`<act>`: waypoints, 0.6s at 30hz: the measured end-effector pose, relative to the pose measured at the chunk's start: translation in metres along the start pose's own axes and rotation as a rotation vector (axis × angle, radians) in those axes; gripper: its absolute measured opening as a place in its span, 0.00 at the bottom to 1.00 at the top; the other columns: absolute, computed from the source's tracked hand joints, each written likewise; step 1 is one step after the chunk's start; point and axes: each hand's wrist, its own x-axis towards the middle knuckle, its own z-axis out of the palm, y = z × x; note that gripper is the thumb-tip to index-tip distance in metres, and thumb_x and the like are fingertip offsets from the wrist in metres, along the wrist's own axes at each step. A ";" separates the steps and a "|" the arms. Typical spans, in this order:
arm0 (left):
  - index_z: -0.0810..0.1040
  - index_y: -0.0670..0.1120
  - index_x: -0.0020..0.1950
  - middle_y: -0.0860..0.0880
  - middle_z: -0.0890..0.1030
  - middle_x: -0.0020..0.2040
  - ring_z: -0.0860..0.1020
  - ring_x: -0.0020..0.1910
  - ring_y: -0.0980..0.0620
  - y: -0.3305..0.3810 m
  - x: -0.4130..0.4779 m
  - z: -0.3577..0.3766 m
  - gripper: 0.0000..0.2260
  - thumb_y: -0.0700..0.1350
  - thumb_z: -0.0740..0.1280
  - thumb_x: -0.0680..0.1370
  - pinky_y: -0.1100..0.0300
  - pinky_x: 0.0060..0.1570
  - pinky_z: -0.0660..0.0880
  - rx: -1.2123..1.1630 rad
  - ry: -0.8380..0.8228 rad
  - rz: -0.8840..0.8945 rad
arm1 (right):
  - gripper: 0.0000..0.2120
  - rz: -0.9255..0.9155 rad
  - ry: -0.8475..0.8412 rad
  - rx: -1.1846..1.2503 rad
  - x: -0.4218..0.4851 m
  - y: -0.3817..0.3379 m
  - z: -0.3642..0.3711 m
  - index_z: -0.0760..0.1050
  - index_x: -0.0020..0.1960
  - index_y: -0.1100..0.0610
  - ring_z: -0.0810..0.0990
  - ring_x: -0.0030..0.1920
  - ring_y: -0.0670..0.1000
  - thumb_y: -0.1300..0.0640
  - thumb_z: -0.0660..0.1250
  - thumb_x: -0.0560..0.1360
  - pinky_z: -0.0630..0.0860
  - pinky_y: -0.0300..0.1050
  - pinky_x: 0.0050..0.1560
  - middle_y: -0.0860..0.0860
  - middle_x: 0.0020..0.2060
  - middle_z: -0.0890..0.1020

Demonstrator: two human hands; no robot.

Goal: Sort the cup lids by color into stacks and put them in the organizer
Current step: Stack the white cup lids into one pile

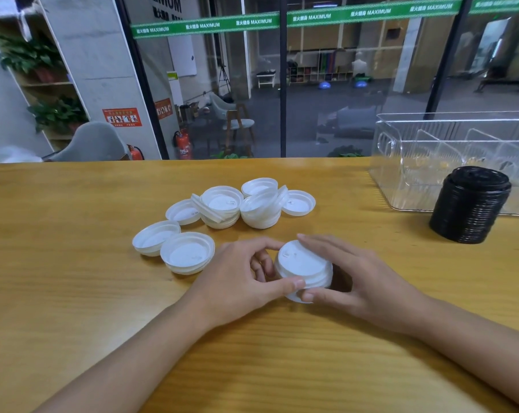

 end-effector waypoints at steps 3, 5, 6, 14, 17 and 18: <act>0.85 0.61 0.57 0.50 0.82 0.39 0.74 0.31 0.60 -0.002 0.000 0.000 0.18 0.57 0.83 0.69 0.65 0.37 0.74 0.011 -0.001 0.002 | 0.36 0.001 -0.012 -0.008 -0.001 0.000 0.000 0.68 0.80 0.50 0.69 0.75 0.36 0.36 0.71 0.77 0.64 0.30 0.73 0.38 0.77 0.70; 0.84 0.62 0.57 0.50 0.82 0.39 0.74 0.31 0.60 -0.004 0.000 0.001 0.18 0.58 0.83 0.69 0.65 0.36 0.74 0.013 0.003 0.012 | 0.37 0.005 -0.015 -0.012 -0.001 0.001 0.000 0.67 0.81 0.49 0.68 0.76 0.35 0.35 0.71 0.77 0.63 0.29 0.73 0.36 0.77 0.68; 0.84 0.62 0.57 0.50 0.82 0.39 0.74 0.31 0.60 -0.005 0.000 0.001 0.18 0.59 0.82 0.70 0.66 0.36 0.73 0.017 0.007 0.017 | 0.37 0.009 -0.013 -0.014 -0.001 0.001 0.000 0.67 0.81 0.48 0.67 0.76 0.34 0.34 0.70 0.77 0.62 0.28 0.73 0.35 0.77 0.67; 0.84 0.62 0.57 0.50 0.82 0.39 0.75 0.32 0.60 -0.007 0.003 0.001 0.17 0.59 0.82 0.70 0.67 0.36 0.73 0.023 0.007 0.038 | 0.35 0.044 -0.060 -0.015 -0.001 -0.004 -0.004 0.63 0.82 0.47 0.64 0.77 0.32 0.34 0.66 0.80 0.60 0.27 0.73 0.33 0.78 0.64; 0.84 0.62 0.58 0.52 0.81 0.39 0.77 0.34 0.58 -0.011 0.005 0.001 0.19 0.60 0.82 0.69 0.66 0.37 0.74 0.036 0.010 0.034 | 0.35 0.057 -0.100 -0.037 0.000 -0.004 -0.006 0.60 0.83 0.46 0.60 0.78 0.31 0.35 0.65 0.81 0.57 0.27 0.74 0.33 0.80 0.61; 0.84 0.62 0.58 0.53 0.81 0.39 0.77 0.34 0.58 -0.012 0.006 0.002 0.20 0.60 0.82 0.69 0.67 0.37 0.74 0.041 0.015 0.031 | 0.36 0.066 -0.116 -0.043 0.000 -0.004 -0.006 0.58 0.84 0.46 0.58 0.78 0.30 0.36 0.64 0.82 0.56 0.27 0.75 0.33 0.80 0.59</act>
